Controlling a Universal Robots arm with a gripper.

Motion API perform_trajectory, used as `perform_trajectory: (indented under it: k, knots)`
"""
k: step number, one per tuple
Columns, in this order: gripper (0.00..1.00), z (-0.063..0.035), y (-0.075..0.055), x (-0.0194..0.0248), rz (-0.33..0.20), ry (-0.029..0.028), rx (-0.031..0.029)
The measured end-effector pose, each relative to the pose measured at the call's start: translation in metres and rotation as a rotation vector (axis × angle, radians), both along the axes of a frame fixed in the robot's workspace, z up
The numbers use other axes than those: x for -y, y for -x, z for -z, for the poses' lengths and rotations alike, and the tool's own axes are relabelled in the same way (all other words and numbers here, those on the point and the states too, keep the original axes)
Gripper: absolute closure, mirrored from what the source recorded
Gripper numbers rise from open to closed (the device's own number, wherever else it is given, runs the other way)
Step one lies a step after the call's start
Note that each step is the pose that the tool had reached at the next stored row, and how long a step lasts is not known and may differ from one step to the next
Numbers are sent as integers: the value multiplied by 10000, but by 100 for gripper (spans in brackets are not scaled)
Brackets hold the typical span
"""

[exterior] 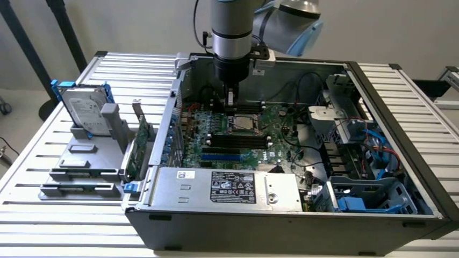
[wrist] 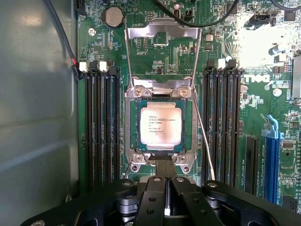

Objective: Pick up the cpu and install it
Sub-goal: 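Close the cpu cover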

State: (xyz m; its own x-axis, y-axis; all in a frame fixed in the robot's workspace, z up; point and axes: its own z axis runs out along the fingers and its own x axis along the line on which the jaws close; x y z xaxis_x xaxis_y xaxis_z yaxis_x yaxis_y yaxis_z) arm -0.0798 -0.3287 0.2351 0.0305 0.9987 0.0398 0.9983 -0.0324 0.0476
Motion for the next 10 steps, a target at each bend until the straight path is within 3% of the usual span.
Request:
perform_trajectory:
  k: [10]
  knots:
    - [89, 0, -1, 0, 0, -1, 0]
